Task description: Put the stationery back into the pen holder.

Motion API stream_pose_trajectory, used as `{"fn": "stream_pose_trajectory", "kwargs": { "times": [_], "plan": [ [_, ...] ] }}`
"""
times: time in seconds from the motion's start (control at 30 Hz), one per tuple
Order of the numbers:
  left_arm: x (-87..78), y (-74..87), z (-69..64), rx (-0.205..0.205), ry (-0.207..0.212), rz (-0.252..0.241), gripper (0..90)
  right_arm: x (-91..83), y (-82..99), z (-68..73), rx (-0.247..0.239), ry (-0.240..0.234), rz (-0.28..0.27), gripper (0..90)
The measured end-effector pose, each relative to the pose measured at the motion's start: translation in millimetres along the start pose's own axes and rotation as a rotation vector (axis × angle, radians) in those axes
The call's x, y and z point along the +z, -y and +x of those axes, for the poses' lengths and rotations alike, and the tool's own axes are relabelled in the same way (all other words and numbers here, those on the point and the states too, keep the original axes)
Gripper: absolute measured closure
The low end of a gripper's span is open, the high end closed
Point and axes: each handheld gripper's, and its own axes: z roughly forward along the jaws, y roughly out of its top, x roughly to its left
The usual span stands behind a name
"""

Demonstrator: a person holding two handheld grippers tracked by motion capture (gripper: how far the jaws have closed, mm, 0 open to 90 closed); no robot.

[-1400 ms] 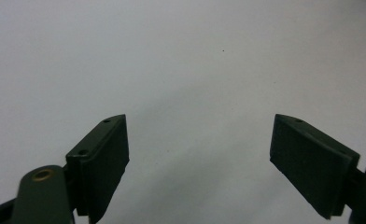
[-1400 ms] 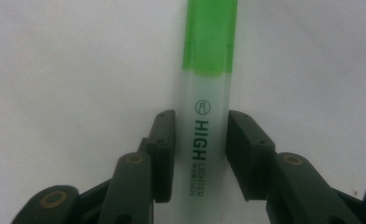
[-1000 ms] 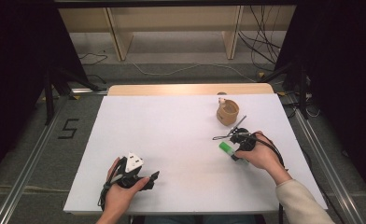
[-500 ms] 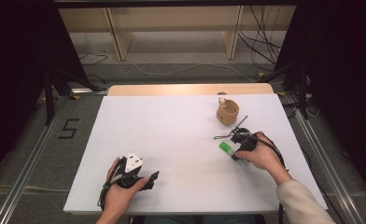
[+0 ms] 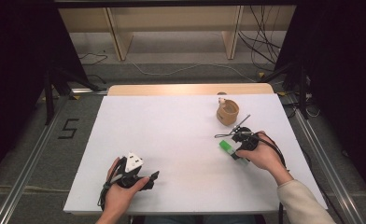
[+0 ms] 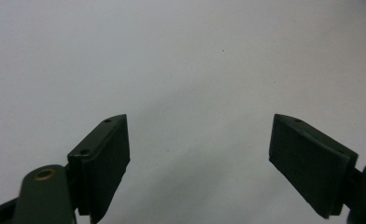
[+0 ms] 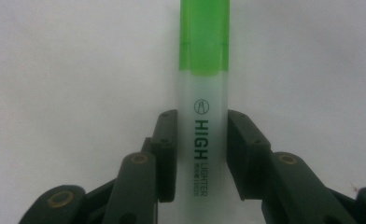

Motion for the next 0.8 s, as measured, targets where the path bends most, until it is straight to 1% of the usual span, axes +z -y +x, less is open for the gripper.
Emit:
{"fn": "stream_pose_trajectory", "kwargs": {
  "times": [0.13, 0.17, 0.2, 0.27, 0.3, 0.33, 0.67, 0.7, 0.73, 0.8],
  "plan": [
    [0.1, 0.0, -0.1, 0.001, -0.001, -0.001, 20.4, -1.7, 0.4, -0.5, 0.01, 0.003, -0.015, 66.4],
    [0.1, -0.1, 0.0, 0.0, -0.001, 0.0, 20.4, -3.2, 0.1, -0.5, 0.024, -0.005, -0.012, 66.4],
    [0.1, -0.1, 0.0, 0.0, -0.001, 0.0, 20.4, -2.9, 0.5, -1.3, 0.014, 0.001, -0.021, 66.4],
    [0.1, 0.0, 0.1, -0.001, -0.001, 0.0, 20.4, -3.7, 0.7, -2.1, 0.017, 0.0, -0.03, 66.4],
    [0.1, 0.0, 0.1, -0.001, -0.001, -0.001, 20.4, -4.8, 0.3, -1.3, 0.034, -0.005, -0.025, 66.4],
    [0.1, 0.0, 0.1, 0.0, -0.001, 0.0, 20.4, -4.7, 0.6, -2.0, 0.027, 0.001, -0.03, 66.4],
    [0.2, 0.0, 0.2, 0.0, 0.0, -0.001, 20.4, -8.8, 1.2, -4.5, 0.053, 0.005, -0.07, 66.4],
    [0.2, 0.0, 0.1, 0.0, 0.0, -0.001, 20.3, -8.9, 1.5, -5.4, 0.044, 0.01, -0.074, 66.4],
    [0.2, 0.0, 0.1, 0.0, -0.001, -0.001, 20.3, -9.6, 1.2, -5.1, 0.057, 0.01, -0.08, 66.4],
    [0.2, 0.0, 0.2, 0.0, 0.0, -0.002, 20.3, -10.3, 1.5, -5.8, 0.053, 0.012, -0.091, 66.4]
  ]
}}
